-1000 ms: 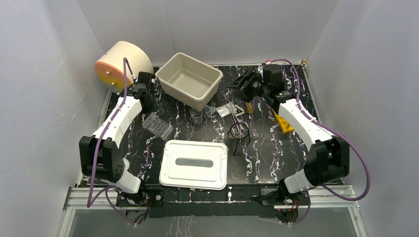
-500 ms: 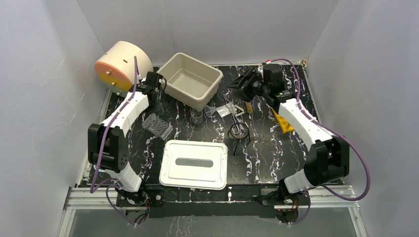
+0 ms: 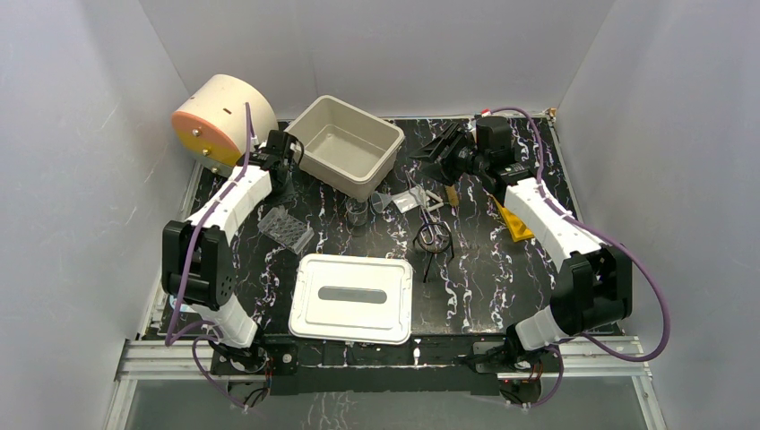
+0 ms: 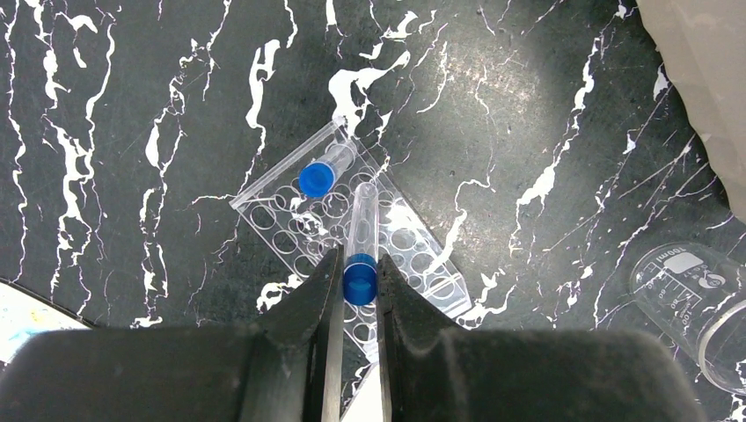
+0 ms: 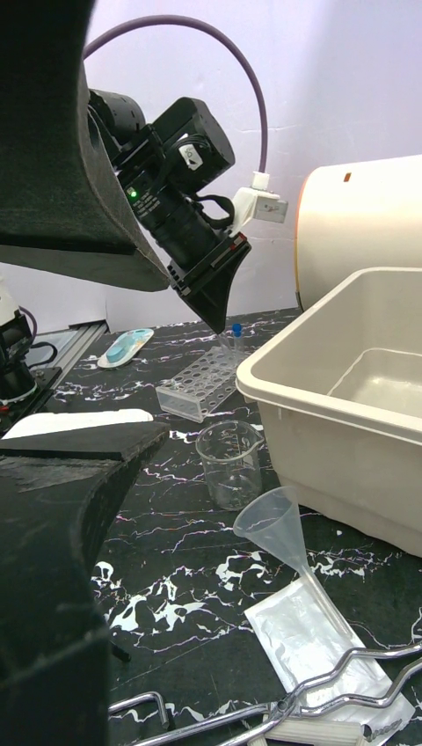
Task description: Organize the chemistry lab equipment
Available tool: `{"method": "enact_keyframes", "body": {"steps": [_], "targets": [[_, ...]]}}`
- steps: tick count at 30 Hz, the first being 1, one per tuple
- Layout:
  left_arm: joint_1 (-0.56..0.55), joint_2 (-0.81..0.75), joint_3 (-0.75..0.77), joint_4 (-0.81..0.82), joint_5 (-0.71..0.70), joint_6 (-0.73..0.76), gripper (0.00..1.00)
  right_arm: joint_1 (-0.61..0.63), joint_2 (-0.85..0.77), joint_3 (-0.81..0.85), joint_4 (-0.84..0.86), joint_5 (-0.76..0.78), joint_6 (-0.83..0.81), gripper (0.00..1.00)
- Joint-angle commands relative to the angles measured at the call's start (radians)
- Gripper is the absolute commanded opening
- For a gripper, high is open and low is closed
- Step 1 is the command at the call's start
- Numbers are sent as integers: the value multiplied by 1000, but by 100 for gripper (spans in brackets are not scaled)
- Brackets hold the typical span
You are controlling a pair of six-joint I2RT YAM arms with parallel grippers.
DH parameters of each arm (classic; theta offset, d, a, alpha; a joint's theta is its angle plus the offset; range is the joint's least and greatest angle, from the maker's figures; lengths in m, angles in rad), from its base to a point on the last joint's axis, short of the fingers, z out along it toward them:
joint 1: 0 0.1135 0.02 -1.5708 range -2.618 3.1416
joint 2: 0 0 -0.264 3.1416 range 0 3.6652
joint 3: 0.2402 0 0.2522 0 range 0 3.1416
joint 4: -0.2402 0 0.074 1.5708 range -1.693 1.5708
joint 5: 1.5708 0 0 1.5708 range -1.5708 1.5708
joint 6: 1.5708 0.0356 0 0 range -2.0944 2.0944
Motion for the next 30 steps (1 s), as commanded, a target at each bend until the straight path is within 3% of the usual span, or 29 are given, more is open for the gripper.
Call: {"method": "enact_keyframes", "body": {"steps": [1,15,30], "targets": [[3,5,26,-15,-19,-9,0,-5,-2,53,32,1,-4,64],[12,27,36,-17,-28,-8,0,-6,4,53,32,-3,-3,64],[49,44,53,9,18,8,9,-6,5,62,19,-1,-1,64]]}}
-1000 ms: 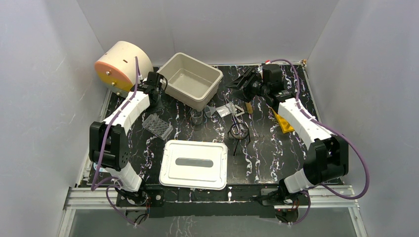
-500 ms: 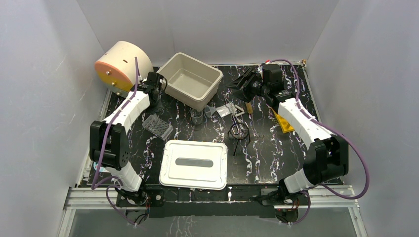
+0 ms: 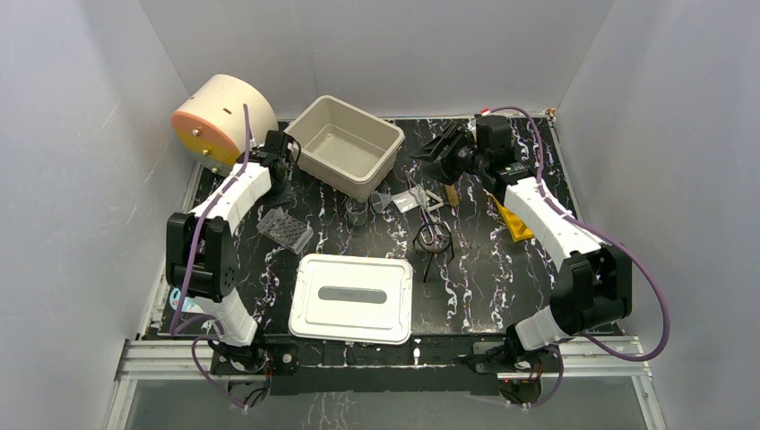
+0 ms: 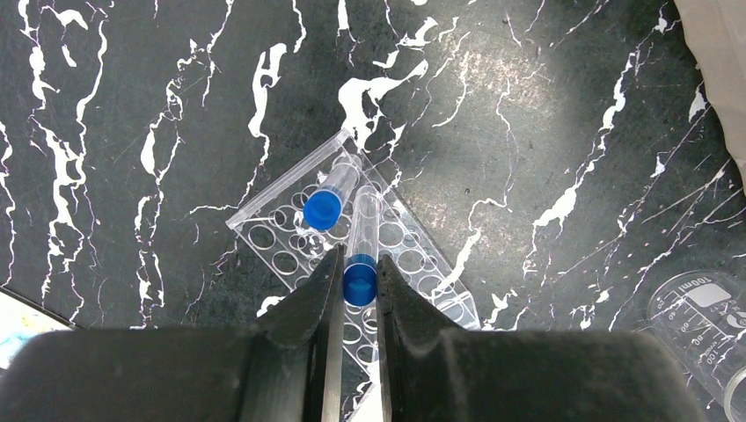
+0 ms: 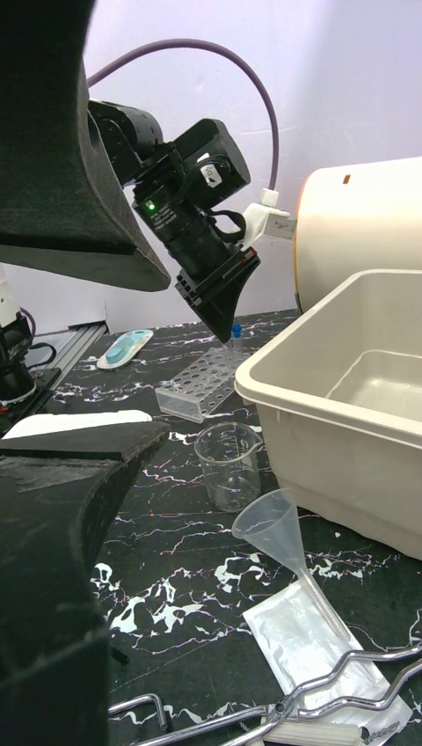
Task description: Organize the chemistry lab equipment
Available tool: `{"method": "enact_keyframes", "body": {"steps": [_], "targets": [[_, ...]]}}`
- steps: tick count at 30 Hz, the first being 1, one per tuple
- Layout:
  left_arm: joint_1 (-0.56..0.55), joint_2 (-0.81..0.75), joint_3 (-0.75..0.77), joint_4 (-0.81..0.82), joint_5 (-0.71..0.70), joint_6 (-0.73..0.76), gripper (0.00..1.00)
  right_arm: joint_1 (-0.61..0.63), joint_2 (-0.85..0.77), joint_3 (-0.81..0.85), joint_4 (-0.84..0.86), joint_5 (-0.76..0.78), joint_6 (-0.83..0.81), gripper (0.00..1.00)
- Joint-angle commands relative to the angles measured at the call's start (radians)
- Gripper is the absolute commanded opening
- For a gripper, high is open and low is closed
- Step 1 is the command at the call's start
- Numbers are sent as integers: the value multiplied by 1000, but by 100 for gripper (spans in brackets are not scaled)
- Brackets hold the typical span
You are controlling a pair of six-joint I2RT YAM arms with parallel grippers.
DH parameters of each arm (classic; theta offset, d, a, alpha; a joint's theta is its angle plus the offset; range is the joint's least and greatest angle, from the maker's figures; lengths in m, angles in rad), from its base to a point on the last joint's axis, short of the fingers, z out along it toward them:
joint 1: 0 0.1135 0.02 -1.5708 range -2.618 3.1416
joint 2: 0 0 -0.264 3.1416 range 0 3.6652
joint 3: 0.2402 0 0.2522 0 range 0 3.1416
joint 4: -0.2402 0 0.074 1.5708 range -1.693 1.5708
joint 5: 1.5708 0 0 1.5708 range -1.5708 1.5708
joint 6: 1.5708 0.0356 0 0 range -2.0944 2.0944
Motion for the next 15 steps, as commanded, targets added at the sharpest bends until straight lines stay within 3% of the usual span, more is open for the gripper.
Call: {"method": "enact_keyframes", "body": {"steps": [1,11,15], "targets": [[18,-12,41,4,12,11,10,-5,2,55,21,-1,-1,64],[29,-2,75,-4,26,36,23,-6,3,59,15,4,2,64],[32,8,78,-5,21,43,23,-5,6,63,13,5,4,64]]}}
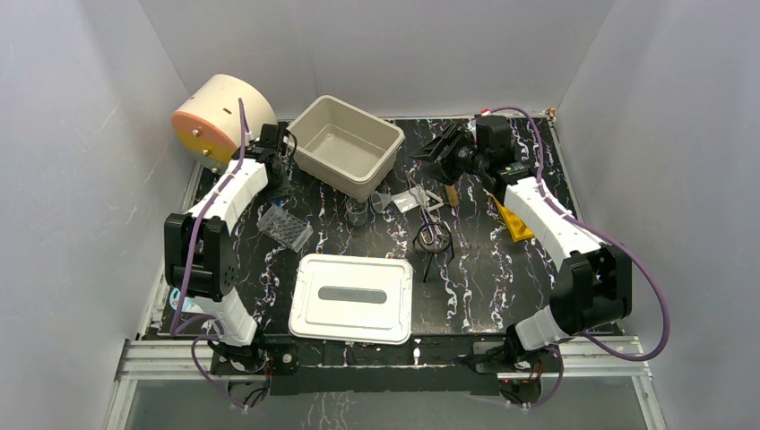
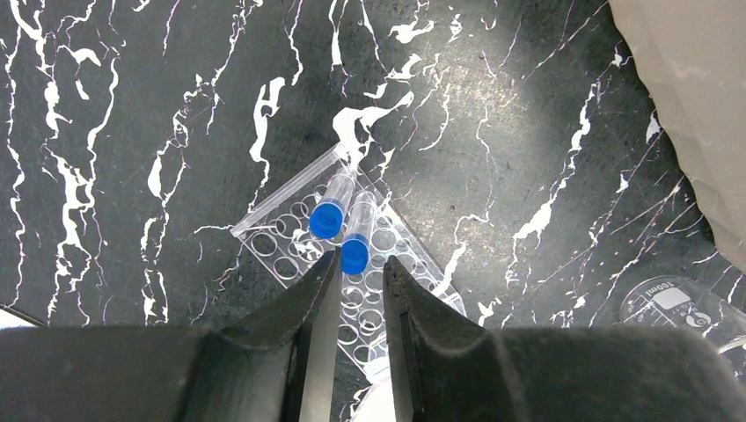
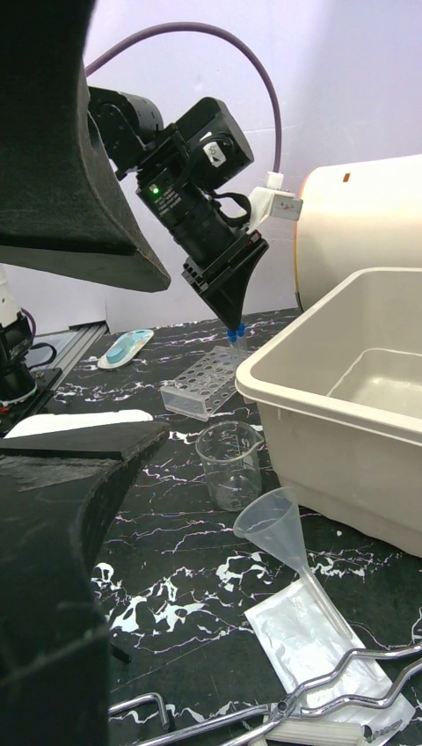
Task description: Organize the chemistry lab equipment
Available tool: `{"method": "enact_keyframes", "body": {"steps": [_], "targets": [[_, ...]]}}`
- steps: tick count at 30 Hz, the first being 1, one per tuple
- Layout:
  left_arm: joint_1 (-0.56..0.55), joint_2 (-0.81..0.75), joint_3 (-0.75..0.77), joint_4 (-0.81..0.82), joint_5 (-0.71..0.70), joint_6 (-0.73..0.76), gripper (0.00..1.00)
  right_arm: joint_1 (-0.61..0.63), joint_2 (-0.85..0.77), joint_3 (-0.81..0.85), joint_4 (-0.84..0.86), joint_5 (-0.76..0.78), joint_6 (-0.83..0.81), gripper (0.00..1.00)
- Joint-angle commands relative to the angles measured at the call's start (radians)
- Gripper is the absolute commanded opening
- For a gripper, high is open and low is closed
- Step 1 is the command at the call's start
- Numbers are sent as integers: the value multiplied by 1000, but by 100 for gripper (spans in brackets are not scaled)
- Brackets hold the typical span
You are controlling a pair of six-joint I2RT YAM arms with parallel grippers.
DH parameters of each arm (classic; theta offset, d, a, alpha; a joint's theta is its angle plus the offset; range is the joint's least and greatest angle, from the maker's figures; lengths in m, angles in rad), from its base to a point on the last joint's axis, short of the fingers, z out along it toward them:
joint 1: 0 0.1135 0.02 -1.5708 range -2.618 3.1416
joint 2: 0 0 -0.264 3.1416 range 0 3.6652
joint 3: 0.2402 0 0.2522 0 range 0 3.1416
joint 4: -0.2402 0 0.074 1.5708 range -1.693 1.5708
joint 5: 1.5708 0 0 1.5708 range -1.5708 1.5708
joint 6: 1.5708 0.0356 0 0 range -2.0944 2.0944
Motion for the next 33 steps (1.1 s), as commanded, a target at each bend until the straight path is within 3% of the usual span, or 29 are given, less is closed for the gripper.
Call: {"method": "enact_keyframes", "body": {"steps": [1,15,21,26,30,33], "targets": [[8,7,31,-8,-6,19,23,-5,6,65,17,5,4,63],[10,-11,52,-25,10,37,32,-5,10,67,19,6,9,63],[10,-39,53,-35,37,36,45,-6,4,58,21,4,12,63],[10,-67,28,-41,37,32,47,-5,4,53,23,-2,12,63],[10,-93,-9,-34,50,33,56,-5,1,45,26,-4,14,63],[10,-104,-39,-27,61,33,54,-5,0,38,29,-3,17,63]]}}
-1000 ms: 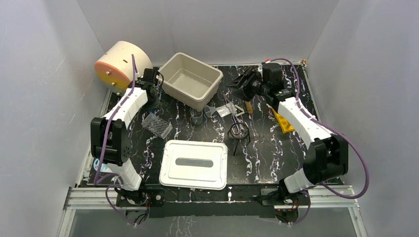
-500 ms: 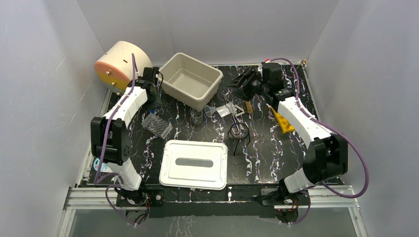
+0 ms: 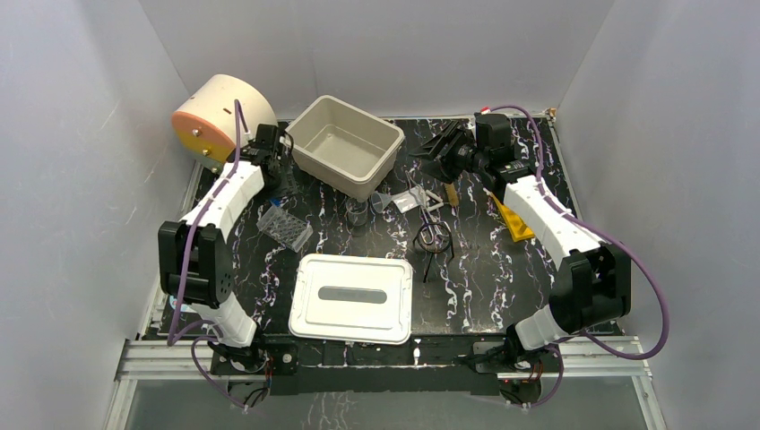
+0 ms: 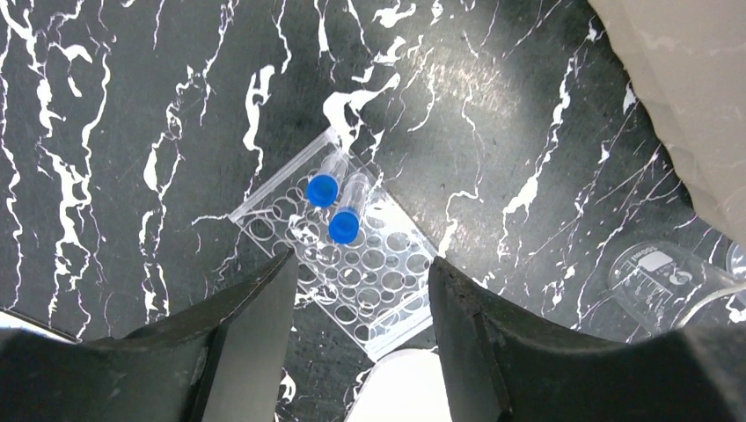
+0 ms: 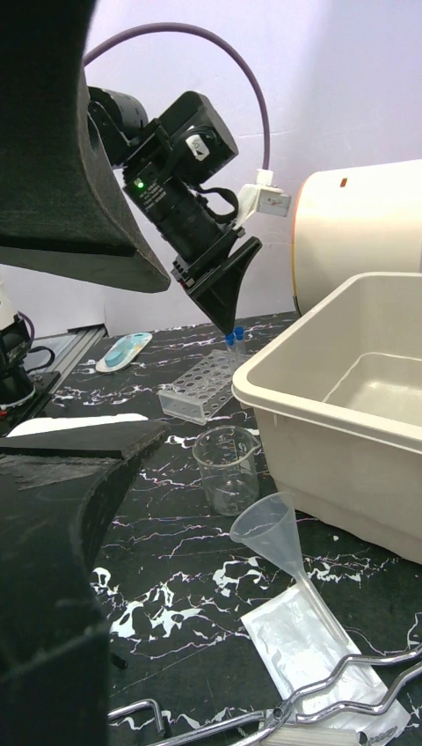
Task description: Organize the chemistry lab equipment
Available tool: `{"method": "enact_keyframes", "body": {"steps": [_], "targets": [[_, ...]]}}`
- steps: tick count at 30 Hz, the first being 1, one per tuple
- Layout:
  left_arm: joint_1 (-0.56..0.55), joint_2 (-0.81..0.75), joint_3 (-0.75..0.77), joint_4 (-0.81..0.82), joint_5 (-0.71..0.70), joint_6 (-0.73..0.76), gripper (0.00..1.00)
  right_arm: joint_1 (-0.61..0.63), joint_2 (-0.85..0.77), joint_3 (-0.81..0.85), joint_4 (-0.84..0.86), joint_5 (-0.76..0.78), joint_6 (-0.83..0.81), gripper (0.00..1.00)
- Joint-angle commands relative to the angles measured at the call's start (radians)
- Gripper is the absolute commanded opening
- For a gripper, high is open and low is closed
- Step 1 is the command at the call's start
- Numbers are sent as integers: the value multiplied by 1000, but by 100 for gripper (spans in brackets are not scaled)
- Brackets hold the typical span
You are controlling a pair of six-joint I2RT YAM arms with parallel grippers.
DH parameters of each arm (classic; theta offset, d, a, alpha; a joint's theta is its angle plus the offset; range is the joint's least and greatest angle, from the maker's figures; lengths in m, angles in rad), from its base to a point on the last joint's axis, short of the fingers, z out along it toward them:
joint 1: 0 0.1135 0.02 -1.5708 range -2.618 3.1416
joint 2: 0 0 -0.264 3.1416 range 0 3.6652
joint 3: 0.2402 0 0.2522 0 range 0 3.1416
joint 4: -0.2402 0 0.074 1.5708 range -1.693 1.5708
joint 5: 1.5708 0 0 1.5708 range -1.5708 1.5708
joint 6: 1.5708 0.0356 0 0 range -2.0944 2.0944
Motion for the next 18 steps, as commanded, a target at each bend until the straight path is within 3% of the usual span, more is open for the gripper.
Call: {"method": "enact_keyframes", "body": {"steps": [1,4,9,18], "targets": [[5,-64,-40,-15,19,3,52,-5,-10,19,33,-4,12,63],[5,-56,-46,-11,22,3,44,-6,-10,16,35,-7,13,63],[5,-23,-44,-15,-5,-7,43,-4,-11,11,36,-8,16,63],[5,7,-44,6,-20,-1,30,-5,-10,11,39,-4,19,63]]}}
